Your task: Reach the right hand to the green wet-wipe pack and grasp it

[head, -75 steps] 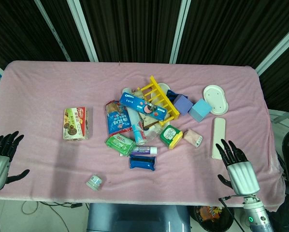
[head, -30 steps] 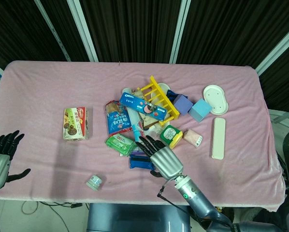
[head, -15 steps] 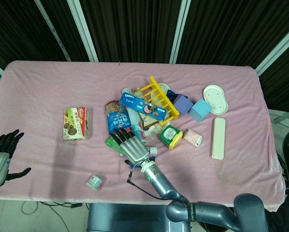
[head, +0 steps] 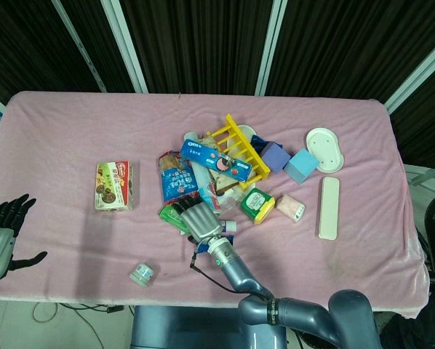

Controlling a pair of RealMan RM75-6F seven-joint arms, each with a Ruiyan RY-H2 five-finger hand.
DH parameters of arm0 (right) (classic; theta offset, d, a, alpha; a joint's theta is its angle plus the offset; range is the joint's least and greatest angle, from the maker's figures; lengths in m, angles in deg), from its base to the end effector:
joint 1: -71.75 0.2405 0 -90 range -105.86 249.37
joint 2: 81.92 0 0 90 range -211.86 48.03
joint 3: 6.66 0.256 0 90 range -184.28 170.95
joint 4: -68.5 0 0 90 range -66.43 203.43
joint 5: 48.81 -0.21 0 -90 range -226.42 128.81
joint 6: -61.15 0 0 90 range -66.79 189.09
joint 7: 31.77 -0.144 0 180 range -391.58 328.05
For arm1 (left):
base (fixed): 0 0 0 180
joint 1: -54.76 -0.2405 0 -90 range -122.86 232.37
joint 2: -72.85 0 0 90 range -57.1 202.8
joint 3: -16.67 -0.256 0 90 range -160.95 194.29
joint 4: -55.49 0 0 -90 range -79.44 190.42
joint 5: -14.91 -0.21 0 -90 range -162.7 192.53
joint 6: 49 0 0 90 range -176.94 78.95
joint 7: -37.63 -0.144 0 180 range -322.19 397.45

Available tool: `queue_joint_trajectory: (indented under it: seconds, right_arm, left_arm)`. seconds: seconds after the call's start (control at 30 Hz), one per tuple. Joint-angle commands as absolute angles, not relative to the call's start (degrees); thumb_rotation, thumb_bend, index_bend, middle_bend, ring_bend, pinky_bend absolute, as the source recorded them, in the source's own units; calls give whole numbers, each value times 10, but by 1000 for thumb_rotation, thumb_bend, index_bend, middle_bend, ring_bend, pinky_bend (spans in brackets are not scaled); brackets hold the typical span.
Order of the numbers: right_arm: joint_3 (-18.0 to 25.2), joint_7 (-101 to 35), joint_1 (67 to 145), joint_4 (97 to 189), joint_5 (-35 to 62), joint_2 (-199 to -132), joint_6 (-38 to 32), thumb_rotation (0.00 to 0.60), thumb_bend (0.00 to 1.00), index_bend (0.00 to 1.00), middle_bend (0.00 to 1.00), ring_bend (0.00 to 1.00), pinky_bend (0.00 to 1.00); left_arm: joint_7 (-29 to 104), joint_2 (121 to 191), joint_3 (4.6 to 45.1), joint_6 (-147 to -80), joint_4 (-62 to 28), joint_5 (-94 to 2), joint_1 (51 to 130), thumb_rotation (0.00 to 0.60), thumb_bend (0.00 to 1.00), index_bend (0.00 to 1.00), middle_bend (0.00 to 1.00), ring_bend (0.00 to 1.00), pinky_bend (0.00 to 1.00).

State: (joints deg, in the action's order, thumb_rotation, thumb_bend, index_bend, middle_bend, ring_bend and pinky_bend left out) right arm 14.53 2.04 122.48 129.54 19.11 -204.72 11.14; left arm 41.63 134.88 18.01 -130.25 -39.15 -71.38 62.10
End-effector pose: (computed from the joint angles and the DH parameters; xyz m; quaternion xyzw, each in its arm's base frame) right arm -0.0257 -0.3217 -0.1579 0.7804 -0.3184 0.3926 0.3681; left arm -0.3033 0.1877 0.1543 -0.6073 -0.4220 -0.3947 0.5452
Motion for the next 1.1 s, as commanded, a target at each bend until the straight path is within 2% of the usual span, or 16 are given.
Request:
queue_joint_trajectory:
  seconds: [0.03, 0.1, 0.2, 0.5, 0.77, 0.9, 1.1]
  right_arm:
    - [138, 6, 1218, 1299, 191, -2046, 107, 600, 484, 562, 527, 494, 599]
    - [134, -14, 1214, 1317, 205, -2039, 94, 600, 541, 690, 630, 606, 686]
    - [129, -45, 1208, 1361, 236, -2020, 67, 600, 559, 733, 664, 639, 698]
    - [139, -86, 1180, 1519, 295, -1940, -11, 600, 559, 754, 680, 653, 732]
    - [132, -96, 1103, 1671, 283, -1831, -75, 600, 559, 754, 679, 653, 732]
    - [103, -119, 1047, 1748, 288, -1763, -114, 600, 559, 754, 679, 653, 732]
    - [21, -180, 962, 1818, 339, -1659, -168, 600, 559, 754, 678, 653, 732]
  left_arm:
    - [417, 1349, 180, -1303, -392, -713, 621, 600, 0, 0, 0, 0, 0]
    - [417, 1349, 180, -1303, -392, -714, 621, 600, 0, 0, 0, 0, 0]
    - [415, 1350, 180, -1304, -392, -715, 621, 600, 0, 0, 0, 0, 0]
    - [406, 1355, 180, -1314, -391, -717, 617, 600, 0, 0, 0, 0, 0]
    - [399, 1361, 180, -1327, -387, -727, 614, 600, 0, 0, 0, 0, 0]
    - [398, 1363, 179, -1336, -383, -733, 612, 600, 0, 0, 0, 0, 0]
    - [391, 1367, 179, -1343, -379, -739, 610, 600, 0, 0, 0, 0, 0]
